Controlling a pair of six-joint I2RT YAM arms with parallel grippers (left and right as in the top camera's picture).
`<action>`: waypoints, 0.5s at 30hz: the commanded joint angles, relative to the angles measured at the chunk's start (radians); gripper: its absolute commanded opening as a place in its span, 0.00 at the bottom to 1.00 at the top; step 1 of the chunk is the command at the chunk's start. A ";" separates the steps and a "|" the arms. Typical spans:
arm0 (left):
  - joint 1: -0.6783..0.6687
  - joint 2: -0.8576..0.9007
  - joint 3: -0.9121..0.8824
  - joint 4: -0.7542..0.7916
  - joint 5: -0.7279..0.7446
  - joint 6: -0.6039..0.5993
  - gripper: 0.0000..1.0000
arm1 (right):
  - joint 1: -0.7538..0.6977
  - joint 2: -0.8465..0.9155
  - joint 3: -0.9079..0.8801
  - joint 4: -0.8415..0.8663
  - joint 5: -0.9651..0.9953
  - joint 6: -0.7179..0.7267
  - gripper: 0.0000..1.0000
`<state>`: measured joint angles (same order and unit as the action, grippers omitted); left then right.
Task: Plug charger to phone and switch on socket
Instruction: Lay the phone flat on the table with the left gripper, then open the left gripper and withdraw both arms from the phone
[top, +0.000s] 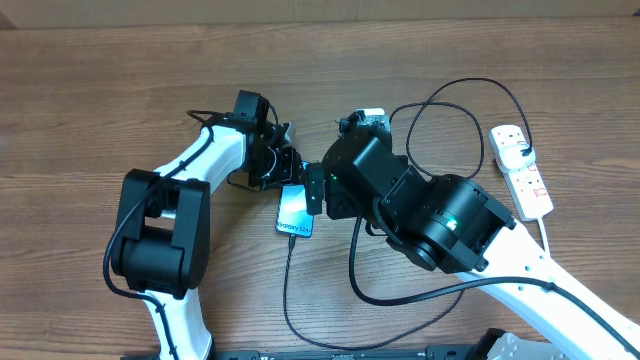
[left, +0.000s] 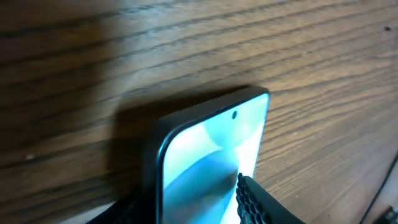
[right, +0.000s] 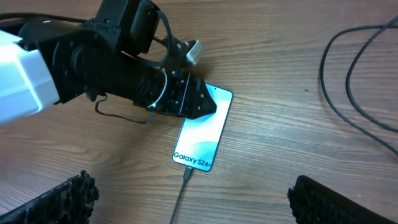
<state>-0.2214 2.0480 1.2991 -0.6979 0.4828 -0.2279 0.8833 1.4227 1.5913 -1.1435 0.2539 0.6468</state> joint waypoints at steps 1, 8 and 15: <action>0.011 0.117 -0.073 -0.028 -0.310 -0.021 0.46 | -0.007 -0.003 0.018 0.005 0.015 0.035 1.00; 0.010 0.117 -0.073 -0.051 -0.310 -0.032 0.46 | -0.024 -0.003 0.018 -0.005 0.015 0.039 1.00; 0.013 0.117 -0.061 -0.099 -0.332 -0.039 0.52 | -0.066 0.000 0.018 -0.008 0.014 0.111 1.00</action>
<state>-0.2211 2.0418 1.3117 -0.7490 0.4072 -0.2520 0.8425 1.4227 1.5913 -1.1584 0.2543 0.7040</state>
